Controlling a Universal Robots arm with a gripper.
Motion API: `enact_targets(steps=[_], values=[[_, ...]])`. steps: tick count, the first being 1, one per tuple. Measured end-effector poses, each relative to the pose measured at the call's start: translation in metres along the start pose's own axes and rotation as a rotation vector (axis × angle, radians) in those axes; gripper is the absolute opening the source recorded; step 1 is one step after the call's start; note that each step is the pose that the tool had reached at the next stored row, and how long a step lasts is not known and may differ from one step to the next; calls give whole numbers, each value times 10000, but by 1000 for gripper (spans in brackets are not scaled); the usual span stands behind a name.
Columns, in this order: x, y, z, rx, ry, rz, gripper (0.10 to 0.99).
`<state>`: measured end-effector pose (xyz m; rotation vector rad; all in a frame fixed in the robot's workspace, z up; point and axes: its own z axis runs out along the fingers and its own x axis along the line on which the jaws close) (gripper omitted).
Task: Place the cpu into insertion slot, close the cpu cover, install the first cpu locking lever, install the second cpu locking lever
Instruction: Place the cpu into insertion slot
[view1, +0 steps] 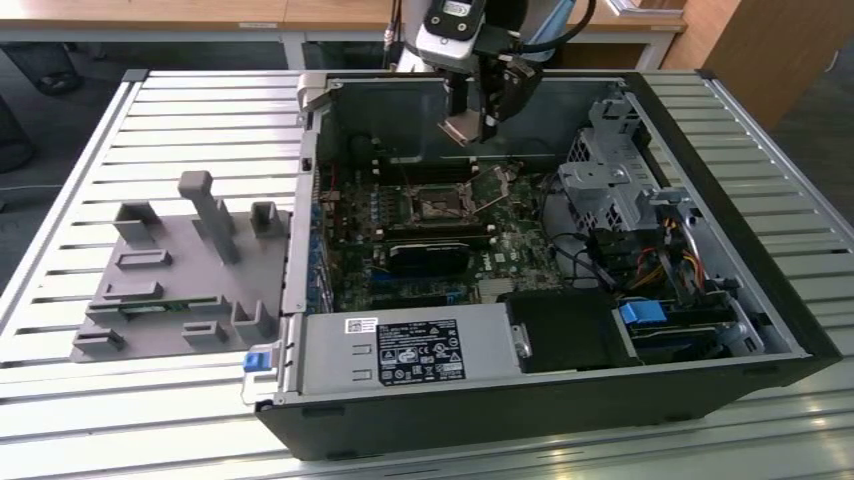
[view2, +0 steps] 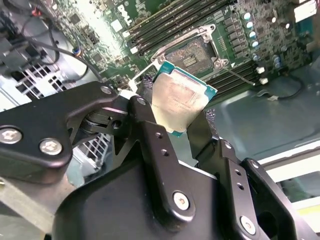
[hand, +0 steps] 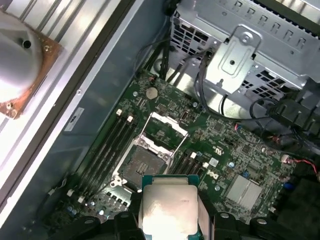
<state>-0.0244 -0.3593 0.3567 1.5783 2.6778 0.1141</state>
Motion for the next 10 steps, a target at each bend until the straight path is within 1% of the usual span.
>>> enact_targets(steps=[10], values=[[0, 0, 6, -12, -138, 1639, 525]])
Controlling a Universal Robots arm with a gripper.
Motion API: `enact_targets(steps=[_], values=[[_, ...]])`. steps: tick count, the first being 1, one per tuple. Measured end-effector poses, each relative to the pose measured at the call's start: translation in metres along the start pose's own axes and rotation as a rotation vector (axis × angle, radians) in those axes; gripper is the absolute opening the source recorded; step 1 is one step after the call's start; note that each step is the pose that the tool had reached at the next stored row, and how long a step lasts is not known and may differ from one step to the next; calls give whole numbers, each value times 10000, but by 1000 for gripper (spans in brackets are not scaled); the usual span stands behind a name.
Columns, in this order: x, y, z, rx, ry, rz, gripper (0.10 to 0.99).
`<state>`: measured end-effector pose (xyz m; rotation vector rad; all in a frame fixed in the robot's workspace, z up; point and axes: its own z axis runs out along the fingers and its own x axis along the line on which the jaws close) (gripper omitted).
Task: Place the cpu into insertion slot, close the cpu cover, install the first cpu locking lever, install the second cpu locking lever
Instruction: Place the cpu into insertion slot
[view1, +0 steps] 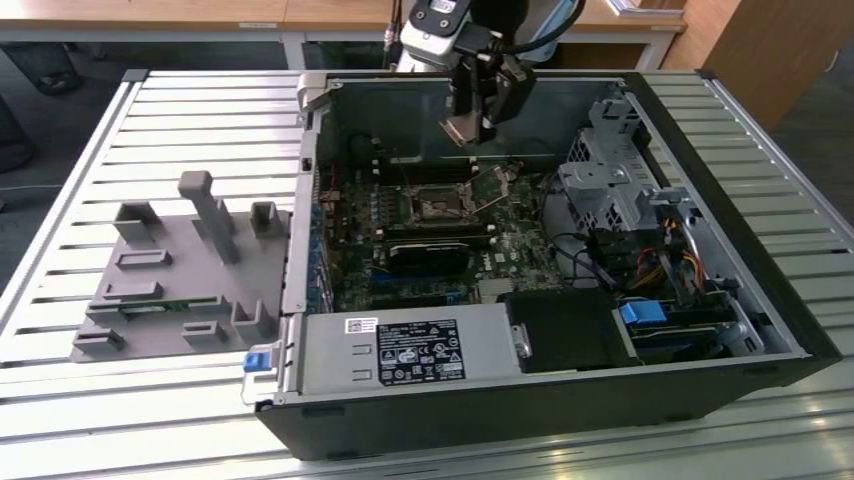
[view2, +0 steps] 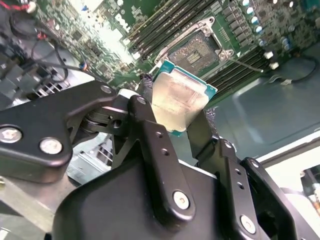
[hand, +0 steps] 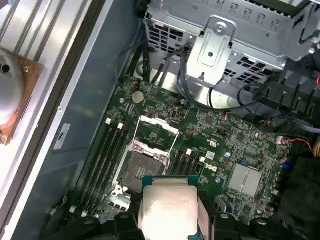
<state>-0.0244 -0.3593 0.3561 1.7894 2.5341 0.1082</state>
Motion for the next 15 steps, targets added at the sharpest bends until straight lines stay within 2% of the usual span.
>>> enact_targets(steps=[15], values=[[0, -4, 57, -24, -216, 2719, 525]])
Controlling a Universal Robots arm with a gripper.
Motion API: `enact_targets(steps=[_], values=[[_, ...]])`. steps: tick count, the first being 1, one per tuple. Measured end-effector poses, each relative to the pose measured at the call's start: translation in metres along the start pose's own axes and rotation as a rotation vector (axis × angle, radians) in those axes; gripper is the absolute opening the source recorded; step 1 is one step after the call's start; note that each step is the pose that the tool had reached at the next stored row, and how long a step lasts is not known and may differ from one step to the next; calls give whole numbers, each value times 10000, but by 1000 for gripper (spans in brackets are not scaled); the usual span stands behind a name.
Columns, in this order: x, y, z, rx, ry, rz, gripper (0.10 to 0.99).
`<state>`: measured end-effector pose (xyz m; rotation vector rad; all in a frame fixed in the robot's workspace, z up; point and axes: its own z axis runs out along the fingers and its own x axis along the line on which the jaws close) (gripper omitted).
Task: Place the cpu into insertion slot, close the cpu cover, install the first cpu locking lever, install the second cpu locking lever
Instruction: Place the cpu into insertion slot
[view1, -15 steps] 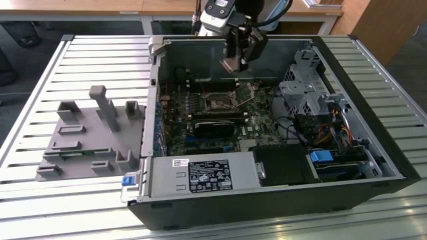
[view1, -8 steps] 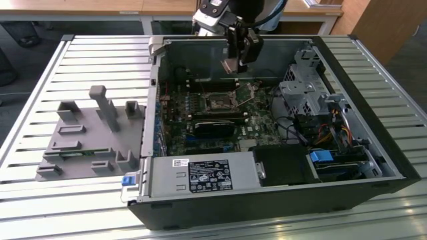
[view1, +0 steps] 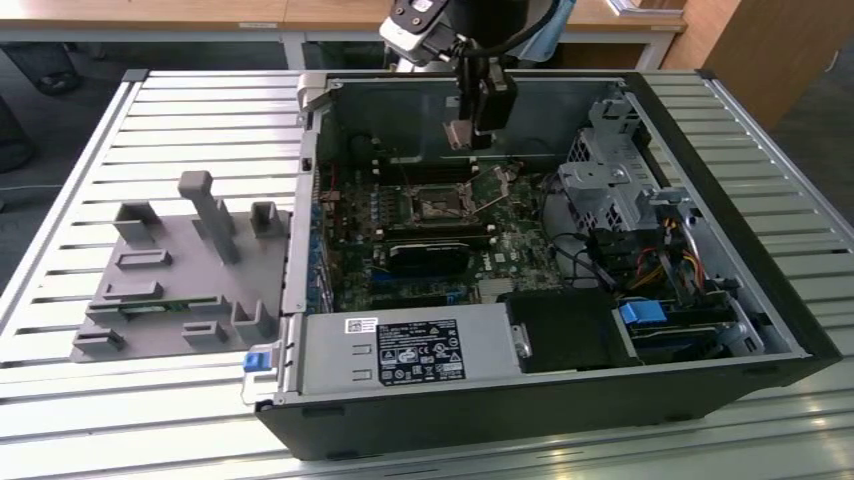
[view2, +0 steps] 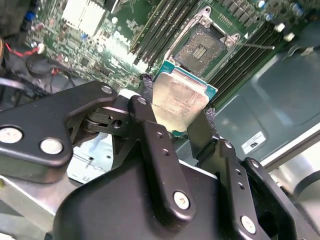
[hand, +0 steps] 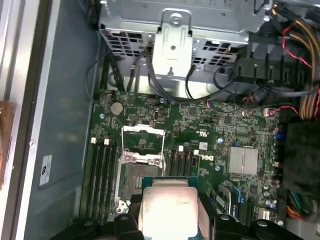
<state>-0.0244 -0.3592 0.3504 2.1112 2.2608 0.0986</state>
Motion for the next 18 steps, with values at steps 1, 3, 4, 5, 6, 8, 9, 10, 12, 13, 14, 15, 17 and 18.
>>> enact_targets(steps=[1, 3, 4, 5, 6, 8, 9, 10, 12, 13, 14, 15, 17, 18], values=[[0, 0, 5, -2, -13, 178, 525], [0, -1, 16, -5, -35, 467, 525], [2, -2, 24, -7, -43, 576, 525], [6, -3, 33, -8, -50, 670, 525], [12, -3, 42, -8, -57, 750, 525], [27, -5, 66, -8, -63, 817, 525], [33, -7, 80, -9, -62, 817, 525], [40, -9, 98, -9, -61, 817, 525], [55, -12, 130, -8, -59, 763, 525], [61, -14, 144, -10, -53, 700, 525], [66, -16, 158, -13, -46, 641, 525], [71, -18, 172, -12, -43, 583, 525], [85, -19, 203, -10, -41, 509, 525], [92, -19, 216, -10, -38, 492, 525]])
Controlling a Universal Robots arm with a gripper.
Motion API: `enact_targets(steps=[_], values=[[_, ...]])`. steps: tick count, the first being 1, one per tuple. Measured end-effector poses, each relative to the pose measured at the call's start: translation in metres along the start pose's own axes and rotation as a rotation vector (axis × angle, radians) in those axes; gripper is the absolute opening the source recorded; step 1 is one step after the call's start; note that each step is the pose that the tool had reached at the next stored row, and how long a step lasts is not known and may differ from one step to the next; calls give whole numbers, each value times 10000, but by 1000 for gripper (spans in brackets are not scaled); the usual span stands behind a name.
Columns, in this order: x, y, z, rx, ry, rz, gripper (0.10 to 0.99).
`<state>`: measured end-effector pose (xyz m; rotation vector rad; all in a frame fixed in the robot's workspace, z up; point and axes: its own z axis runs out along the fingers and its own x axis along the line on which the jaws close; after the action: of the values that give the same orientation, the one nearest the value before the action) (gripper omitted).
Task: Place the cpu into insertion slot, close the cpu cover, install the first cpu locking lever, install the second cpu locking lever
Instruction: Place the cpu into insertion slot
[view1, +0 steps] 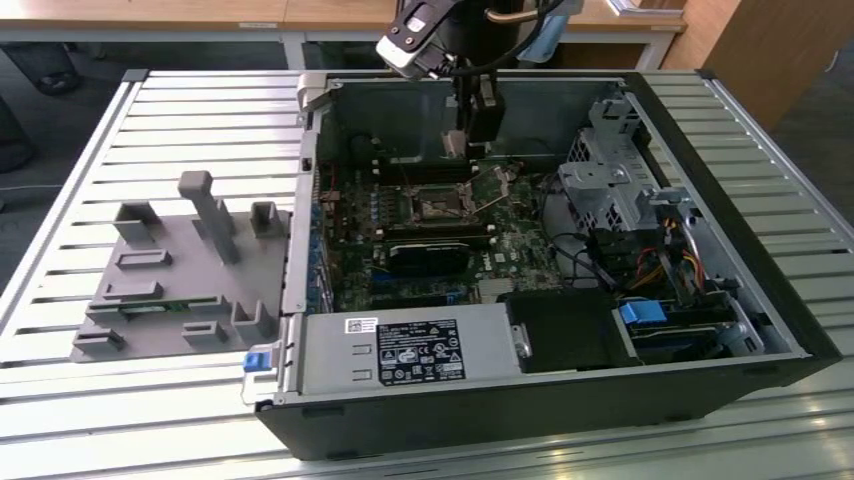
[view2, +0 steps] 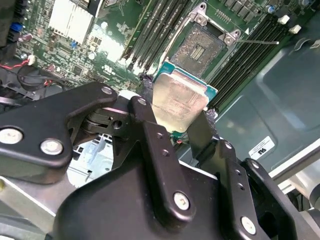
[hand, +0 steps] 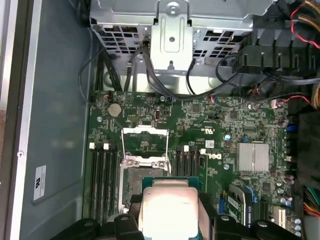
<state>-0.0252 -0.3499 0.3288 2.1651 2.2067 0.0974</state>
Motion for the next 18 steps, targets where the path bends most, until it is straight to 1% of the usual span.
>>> enact_targets(steps=[7, 15, 18], values=[[15, -9, 55, 25, 1, -32, 525], [18, -20, 143, 27, 11, -177, 525], [17, -26, 177, 23, -28, -181, 525]])
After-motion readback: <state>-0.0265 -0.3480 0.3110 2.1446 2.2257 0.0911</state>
